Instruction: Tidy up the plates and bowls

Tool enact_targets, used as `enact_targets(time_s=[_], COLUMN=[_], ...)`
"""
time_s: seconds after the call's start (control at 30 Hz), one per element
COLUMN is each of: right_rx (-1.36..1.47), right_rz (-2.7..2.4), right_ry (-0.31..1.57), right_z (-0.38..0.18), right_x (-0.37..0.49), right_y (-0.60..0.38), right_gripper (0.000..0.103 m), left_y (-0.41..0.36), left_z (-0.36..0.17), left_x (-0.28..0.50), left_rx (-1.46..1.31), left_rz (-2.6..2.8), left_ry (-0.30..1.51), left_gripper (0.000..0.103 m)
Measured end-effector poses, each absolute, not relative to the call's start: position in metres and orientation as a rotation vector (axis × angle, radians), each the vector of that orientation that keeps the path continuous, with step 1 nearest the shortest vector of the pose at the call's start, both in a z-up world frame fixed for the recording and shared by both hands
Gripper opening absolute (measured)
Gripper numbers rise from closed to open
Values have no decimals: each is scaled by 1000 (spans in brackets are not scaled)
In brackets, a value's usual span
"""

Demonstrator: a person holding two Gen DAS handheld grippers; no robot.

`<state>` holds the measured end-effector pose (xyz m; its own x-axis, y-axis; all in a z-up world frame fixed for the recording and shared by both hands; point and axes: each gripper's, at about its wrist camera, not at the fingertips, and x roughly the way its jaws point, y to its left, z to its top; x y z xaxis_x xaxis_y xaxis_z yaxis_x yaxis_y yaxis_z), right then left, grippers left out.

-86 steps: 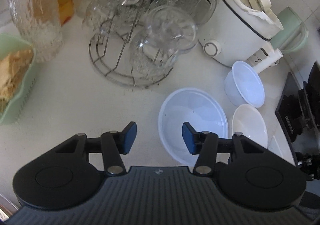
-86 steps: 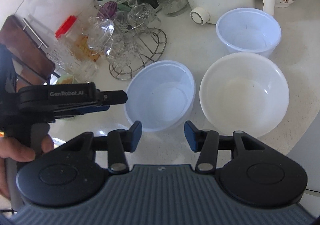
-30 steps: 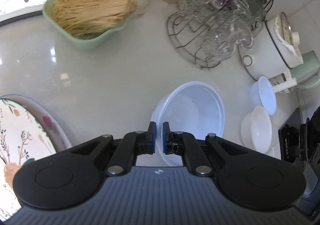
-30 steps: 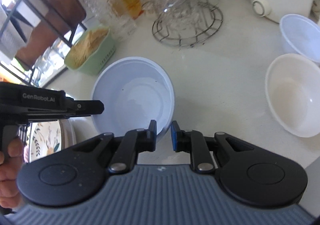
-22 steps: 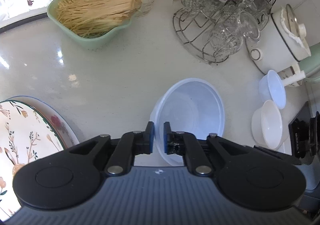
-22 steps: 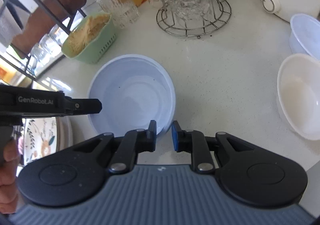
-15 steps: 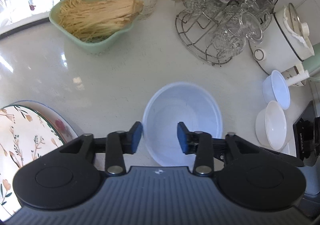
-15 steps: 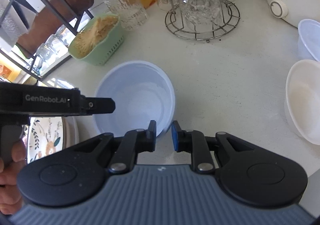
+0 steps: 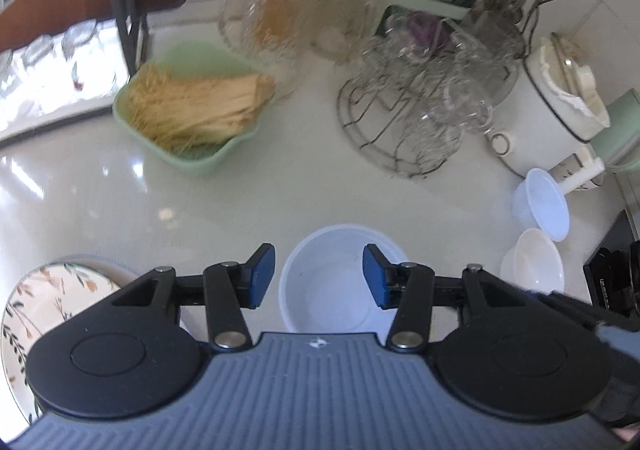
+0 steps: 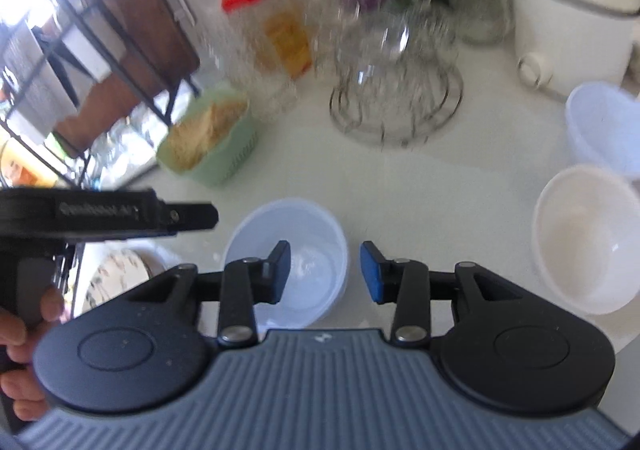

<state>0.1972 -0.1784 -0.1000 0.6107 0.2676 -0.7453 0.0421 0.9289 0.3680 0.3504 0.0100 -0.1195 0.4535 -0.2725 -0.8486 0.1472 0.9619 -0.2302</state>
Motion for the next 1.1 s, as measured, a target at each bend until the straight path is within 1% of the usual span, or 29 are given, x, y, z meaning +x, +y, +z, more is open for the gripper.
enact_targets(time_s=[0.4, 0.8, 1.1], right_rx=[324, 328, 366], right_rz=[35, -39, -133], right_ry=[729, 636, 611], right_z=[-46, -25, -31], right_x=[176, 150, 132], right_y=[-200, -220, -246], right_gripper=[41, 41, 41], left_y=[-8, -52, -87], left_z=[-66, -58, -67], left_x=[341, 335, 329], left_rx=[-111, -56, -10], left_rz=[-337, -446, -503], left_ry=[919, 897, 928], left_gripper=[54, 54, 54])
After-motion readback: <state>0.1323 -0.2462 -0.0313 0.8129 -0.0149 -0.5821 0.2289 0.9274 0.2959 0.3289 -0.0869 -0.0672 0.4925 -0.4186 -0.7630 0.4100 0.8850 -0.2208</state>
